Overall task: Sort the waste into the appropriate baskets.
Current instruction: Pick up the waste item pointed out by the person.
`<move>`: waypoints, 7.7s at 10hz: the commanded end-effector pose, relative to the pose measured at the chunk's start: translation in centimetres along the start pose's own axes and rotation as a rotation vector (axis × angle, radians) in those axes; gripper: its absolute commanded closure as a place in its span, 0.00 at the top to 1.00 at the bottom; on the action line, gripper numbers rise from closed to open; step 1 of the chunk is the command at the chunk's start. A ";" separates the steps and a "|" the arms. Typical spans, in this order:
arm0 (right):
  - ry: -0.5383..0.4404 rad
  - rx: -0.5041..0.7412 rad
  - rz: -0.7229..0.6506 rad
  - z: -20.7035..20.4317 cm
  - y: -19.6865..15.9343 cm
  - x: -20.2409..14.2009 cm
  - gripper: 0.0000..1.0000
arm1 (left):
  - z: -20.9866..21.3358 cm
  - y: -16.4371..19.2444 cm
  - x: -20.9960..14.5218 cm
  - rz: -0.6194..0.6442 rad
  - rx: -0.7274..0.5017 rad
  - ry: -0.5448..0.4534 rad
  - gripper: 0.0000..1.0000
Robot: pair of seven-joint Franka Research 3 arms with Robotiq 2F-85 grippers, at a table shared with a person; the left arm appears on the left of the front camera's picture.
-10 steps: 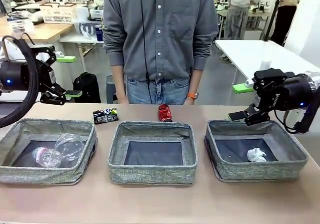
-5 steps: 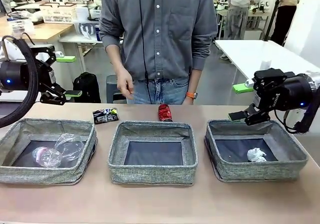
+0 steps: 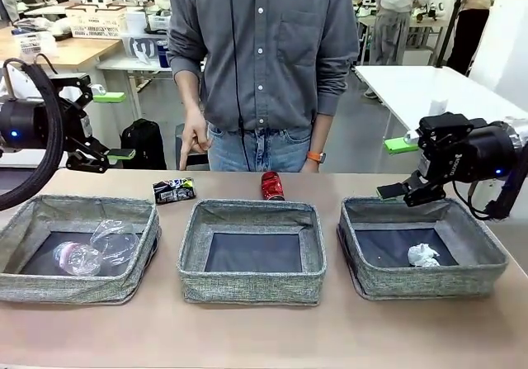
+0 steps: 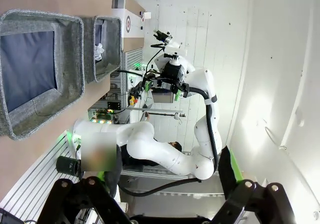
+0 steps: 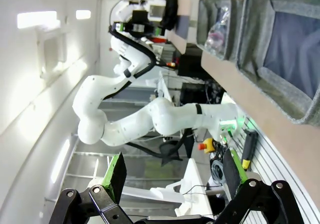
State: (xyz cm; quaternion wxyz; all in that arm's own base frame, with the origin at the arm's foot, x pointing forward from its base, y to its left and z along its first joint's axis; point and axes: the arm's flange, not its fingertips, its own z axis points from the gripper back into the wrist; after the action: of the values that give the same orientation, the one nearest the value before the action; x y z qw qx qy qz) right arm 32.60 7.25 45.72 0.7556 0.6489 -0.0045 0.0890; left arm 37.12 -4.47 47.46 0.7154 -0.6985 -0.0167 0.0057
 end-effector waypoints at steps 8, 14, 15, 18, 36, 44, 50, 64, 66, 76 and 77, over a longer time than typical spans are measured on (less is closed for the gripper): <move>-0.002 0.012 0.019 0.0 0.2 0.0 1.00 | -7.9 -0.9 3.5 -1.194 1.159 0.019 0.99; -0.002 0.012 0.019 0.0 0.2 0.0 1.00 | -10.2 -0.2 4.1 -1.479 1.610 0.398 0.99; -0.002 0.012 0.019 0.0 0.2 0.0 1.00 | -9.7 -0.2 4.6 -1.485 1.673 0.419 0.99; -0.002 0.012 0.019 0.0 0.2 0.0 1.00 | -10.8 -1.0 4.6 -1.362 1.422 0.551 0.99; -0.002 0.012 0.019 0.0 0.2 0.0 1.00 | -7.9 8.7 24.1 -1.325 1.239 0.829 0.99; -0.002 0.012 0.019 0.0 0.2 0.0 1.00 | -9.9 14.9 28.2 -1.283 1.158 0.897 0.99; -0.002 0.012 0.019 0.0 0.2 0.0 1.00 | -10.0 16.0 28.4 -1.229 1.051 0.900 0.99; -0.002 0.012 0.019 0.0 0.2 0.0 1.00 | -10.1 10.1 25.6 -1.133 1.102 0.937 0.00; -0.002 0.012 0.019 0.0 0.2 0.0 1.00 | -9.7 3.0 21.4 -1.155 1.228 0.888 0.00; -0.002 0.012 0.019 0.0 0.2 0.0 1.00 | -12.7 -5.0 7.2 -0.816 1.262 0.816 0.00; -0.002 0.012 0.019 0.0 0.2 0.0 1.00 | -13.3 -4.6 5.6 -0.799 1.267 0.757 0.38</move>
State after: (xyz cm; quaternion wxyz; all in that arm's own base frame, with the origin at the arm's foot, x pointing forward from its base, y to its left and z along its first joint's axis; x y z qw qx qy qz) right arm 32.56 7.30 45.76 0.7564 0.6479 -0.0041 0.0903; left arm 44.57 -17.14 51.20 0.8730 -0.0585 -0.0054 -0.4842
